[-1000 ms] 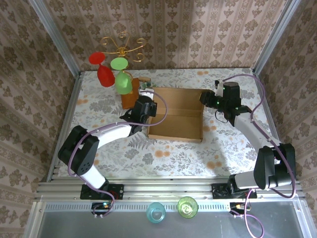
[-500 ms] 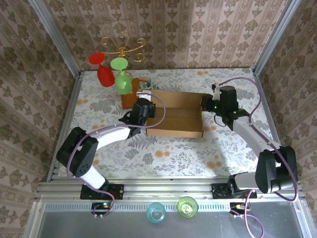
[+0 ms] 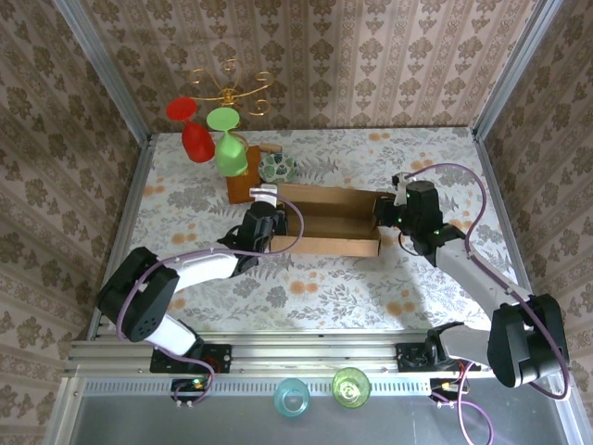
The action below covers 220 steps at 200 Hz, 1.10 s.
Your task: Fold the paper box
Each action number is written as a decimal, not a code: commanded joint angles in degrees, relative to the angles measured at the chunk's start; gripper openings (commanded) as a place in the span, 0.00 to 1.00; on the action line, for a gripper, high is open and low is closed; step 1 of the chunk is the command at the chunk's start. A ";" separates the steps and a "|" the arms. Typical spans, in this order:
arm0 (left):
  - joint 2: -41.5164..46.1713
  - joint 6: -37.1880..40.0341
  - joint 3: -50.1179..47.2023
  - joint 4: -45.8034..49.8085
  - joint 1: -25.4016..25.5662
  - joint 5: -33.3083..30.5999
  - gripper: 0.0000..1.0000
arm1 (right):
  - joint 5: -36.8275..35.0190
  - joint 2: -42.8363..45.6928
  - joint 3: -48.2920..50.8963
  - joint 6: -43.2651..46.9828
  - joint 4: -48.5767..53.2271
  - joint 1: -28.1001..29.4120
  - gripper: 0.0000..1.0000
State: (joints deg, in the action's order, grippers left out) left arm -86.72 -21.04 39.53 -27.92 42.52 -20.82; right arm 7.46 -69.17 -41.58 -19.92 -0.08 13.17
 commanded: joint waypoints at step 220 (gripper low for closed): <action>-6.18 1.36 1.16 2.65 9.65 -13.31 0.00 | -11.55 19.07 -7.89 -54.43 28.91 13.01 0.46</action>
State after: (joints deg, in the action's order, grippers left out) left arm -90.91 -20.10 40.29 -30.83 51.53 -33.91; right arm -0.69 -50.43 -45.41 -64.55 26.06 25.08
